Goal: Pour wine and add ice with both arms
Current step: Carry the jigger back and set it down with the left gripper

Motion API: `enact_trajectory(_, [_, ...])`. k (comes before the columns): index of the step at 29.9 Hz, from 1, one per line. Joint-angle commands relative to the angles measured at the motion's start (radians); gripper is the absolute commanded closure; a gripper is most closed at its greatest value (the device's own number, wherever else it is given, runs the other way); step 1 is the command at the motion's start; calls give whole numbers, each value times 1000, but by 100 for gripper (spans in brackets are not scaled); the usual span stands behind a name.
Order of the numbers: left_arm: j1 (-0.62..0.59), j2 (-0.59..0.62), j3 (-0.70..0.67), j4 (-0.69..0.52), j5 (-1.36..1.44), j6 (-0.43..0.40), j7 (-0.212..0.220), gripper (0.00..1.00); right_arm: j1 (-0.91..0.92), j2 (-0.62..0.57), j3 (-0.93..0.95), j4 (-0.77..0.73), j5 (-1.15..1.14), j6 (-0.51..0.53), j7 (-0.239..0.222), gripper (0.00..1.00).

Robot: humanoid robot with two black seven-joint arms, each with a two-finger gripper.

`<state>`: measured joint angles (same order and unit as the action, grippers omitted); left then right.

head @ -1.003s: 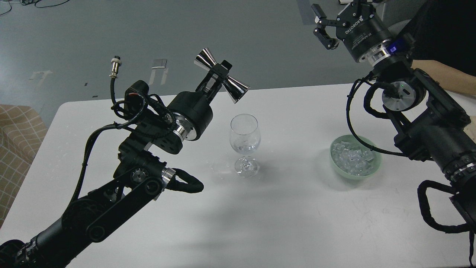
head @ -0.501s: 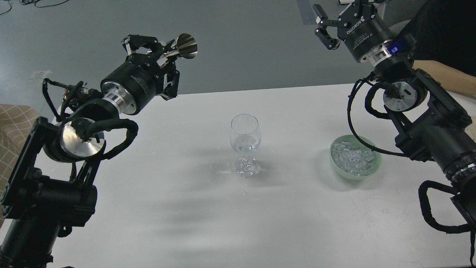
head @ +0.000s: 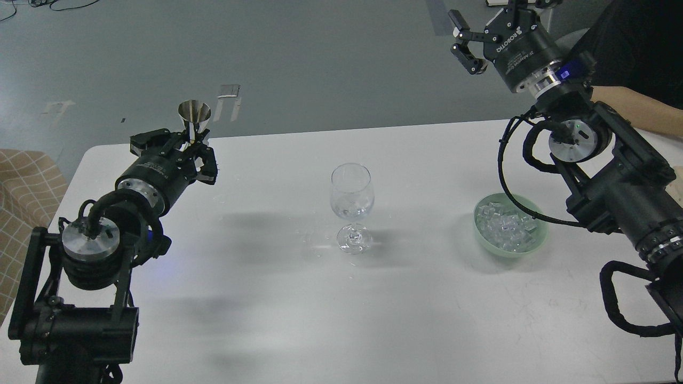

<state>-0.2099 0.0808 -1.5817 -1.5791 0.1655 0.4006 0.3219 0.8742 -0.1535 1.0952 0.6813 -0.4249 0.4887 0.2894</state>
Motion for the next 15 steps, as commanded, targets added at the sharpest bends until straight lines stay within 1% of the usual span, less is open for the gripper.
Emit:
enact_trajectory(1, [-2, 1, 2, 115, 0, 9, -90, 100, -6, -1, 0, 0, 2, 0, 0, 0])
enact_trajectory(2, [-3, 1, 0, 142, -1, 18, -109, 100, -6, -1, 2, 1, 0, 0, -1, 0])
enact_trajectory(4, [-3, 1, -3, 157, -7, 23, -124, 100, -6, -1, 2, 1, 0, 0, 0, 0])
enact_trajectory(7, [1, 1, -14, 169, -30, 26, -161, 100, -6, 0, 2, 0, 0, 0, 0, 0])
enact_trajectory(11, [1, -6, -23, 182, -50, 43, -175, 100, -6, 2, 2, 1, 0, 0, -1, 0])
enact_trajectory(15, [1, -19, -40, 205, -50, 70, -205, 98, -6, 2, 2, 0, 0, 0, -1, 0])
